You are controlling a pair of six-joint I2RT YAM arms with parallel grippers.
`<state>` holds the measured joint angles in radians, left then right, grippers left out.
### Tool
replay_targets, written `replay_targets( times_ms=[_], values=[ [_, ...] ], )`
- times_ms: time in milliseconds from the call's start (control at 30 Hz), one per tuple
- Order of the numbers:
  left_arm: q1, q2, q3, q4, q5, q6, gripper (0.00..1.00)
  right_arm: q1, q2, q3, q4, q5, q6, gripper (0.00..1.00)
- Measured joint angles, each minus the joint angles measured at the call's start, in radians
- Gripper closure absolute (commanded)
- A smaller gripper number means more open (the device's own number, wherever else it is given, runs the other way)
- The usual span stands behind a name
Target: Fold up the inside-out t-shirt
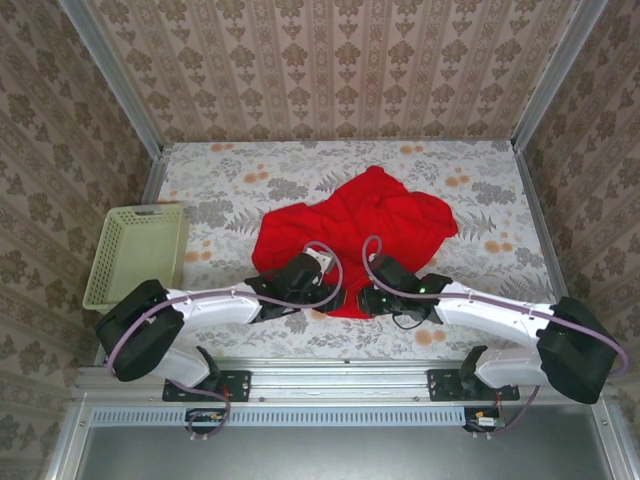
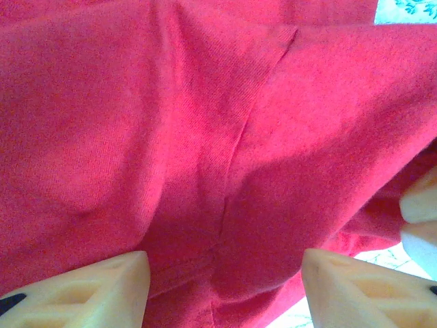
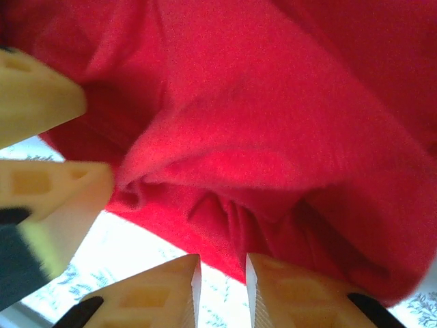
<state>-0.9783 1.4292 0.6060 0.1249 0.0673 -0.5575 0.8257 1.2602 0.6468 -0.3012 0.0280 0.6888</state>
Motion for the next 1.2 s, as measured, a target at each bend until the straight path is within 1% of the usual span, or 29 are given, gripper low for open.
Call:
replay_targets(
  times_ms=[167, 467, 633, 933, 1200],
  values=[
    [0.011, 0.0, -0.016, 0.007, 0.001, -0.011, 0.38, -0.032, 0.037, 0.0, 0.016, 0.039, 0.004, 0.69],
    [0.011, 0.0, -0.018, 0.018, 0.008, -0.015, 0.37, -0.042, 0.114, 0.01, 0.073, 0.056, 0.004, 0.69],
    [0.011, 0.0, -0.024, 0.026, 0.009, -0.019, 0.37, -0.045, 0.115, 0.039, 0.077, 0.084, 0.002, 0.66],
    [0.011, 0.0, -0.037, 0.037, 0.014, -0.025, 0.36, -0.047, 0.116, 0.08, 0.079, 0.119, -0.005, 0.66],
    [0.011, 0.0, -0.044, 0.041, 0.014, -0.026, 0.36, -0.047, 0.185, 0.093, 0.078, 0.126, -0.008, 0.72]
  ],
)
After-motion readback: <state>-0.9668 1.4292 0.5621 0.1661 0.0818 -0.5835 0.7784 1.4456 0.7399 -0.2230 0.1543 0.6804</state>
